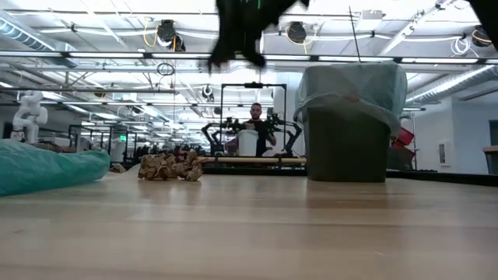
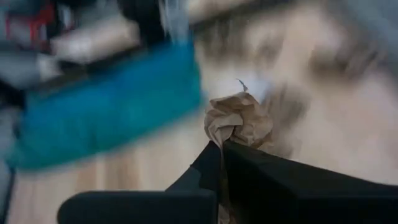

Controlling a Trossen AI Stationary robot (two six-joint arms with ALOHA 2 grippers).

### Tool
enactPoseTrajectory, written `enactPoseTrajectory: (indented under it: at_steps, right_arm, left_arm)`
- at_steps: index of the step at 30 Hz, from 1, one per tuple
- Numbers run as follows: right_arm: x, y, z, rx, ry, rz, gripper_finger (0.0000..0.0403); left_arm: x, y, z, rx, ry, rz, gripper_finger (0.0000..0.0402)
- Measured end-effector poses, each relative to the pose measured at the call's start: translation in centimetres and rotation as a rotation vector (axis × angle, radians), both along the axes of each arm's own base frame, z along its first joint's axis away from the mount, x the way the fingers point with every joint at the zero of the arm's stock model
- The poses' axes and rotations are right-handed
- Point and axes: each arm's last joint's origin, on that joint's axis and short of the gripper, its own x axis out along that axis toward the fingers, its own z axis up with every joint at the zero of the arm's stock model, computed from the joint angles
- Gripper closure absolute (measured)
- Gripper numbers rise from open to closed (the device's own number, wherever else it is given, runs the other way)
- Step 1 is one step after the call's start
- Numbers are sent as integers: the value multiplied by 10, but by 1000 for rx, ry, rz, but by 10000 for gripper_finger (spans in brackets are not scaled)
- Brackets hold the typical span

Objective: Place trash/remove bag and relplace
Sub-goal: Put the brown napkin into the trash bin

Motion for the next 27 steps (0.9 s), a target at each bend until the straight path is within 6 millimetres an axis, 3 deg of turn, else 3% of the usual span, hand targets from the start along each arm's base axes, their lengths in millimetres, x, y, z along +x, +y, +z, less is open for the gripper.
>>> enactPoseTrajectory:
  at_steps: [2,4,7,11,17,22,27]
  right_arm:
    - [-18,-1,49,-72,-47,-95,402]
    - [-45,-8,82,-193,30,-264,402]
    - [-85,-23,100,-312,266,-493,402]
    - [-121,-54,95,-220,484,-681,403]
    - [-132,-104,70,28,531,-666,384]
    - [-143,-130,47,106,645,-700,320]
    - [-145,-133,42,157,648,-670,240]
  left_arm:
    - [1,1,1,12,-10,1,401]
    - [2,2,3,21,-25,6,401]
    - [3,3,4,18,-45,21,401]
    - [3,4,6,24,-64,50,401]
    - [5,6,7,-8,-101,104,402]
    - [4,6,6,-58,-116,155,402]
    - [4,6,6,-57,-119,157,402]
